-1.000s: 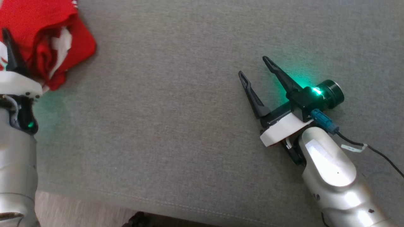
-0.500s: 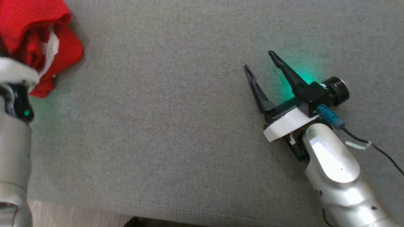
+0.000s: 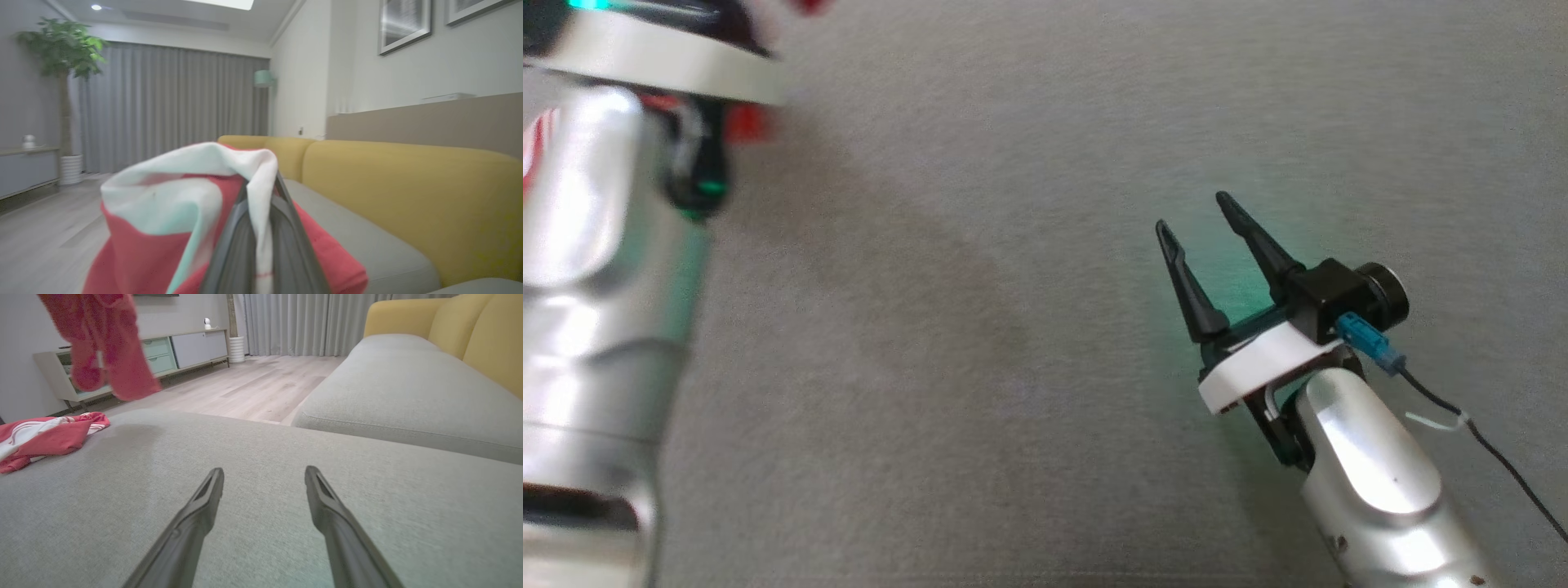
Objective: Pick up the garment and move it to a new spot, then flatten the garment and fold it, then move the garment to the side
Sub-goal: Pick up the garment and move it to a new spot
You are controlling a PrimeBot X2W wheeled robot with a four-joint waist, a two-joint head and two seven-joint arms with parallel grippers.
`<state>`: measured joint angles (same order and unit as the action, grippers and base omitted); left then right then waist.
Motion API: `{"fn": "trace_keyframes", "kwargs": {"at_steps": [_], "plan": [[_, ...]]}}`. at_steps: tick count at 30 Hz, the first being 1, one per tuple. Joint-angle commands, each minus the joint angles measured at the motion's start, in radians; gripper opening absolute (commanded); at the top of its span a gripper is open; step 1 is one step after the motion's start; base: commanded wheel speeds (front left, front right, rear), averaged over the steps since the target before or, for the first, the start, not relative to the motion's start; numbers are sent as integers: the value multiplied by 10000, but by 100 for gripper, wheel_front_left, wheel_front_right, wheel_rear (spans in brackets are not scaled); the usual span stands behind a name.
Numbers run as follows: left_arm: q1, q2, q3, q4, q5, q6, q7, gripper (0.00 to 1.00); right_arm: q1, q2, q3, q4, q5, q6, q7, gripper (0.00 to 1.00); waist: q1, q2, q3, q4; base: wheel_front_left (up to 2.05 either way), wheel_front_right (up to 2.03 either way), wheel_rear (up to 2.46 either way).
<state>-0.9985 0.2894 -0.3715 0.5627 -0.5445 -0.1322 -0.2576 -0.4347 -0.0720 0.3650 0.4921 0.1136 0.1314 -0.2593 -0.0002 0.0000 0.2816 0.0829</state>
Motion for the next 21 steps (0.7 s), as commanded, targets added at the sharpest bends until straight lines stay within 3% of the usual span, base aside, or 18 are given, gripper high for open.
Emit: {"fn": "trace_keyframes", "kwargs": {"at_steps": [1,7,10,11,12,13,21], "plan": [[-309,230,19,-490,-86,16,-39,0,121,198,191,-293,94,-7,-24,100,2,0,-659,-745,0,0,0],[200,-785,-1386,-1124,-790,16,-38,0,404,214,232,-409,427,-7,-24,100,2,0,-1094,-1624,0,0,0],[862,-1427,-1376,-1053,-1221,16,-39,0,534,215,154,-425,520,-7,-24,100,2,0,-1160,-1923,0,0,0],[1113,-1546,-1432,-952,-1232,16,-39,18,573,215,143,-432,558,-7,-24,100,2,0,-1175,-2006,0,0,0],[1390,-1692,-1408,-898,-1257,16,-40,78,615,216,114,-432,579,-7,-24,100,2,0,-1176,-2050,0,0,0],[1704,-1788,-1503,-730,-1248,16,-40,100,646,216,101,-427,596,-7,-24,100,2,0,-1170,-2094,0,0,0],[4115,-2126,-403,127,-305,185,-40,100,836,217,-240,-475,589,-7,-24,100,2,0,-1294,-1929,0,0,0]]}}
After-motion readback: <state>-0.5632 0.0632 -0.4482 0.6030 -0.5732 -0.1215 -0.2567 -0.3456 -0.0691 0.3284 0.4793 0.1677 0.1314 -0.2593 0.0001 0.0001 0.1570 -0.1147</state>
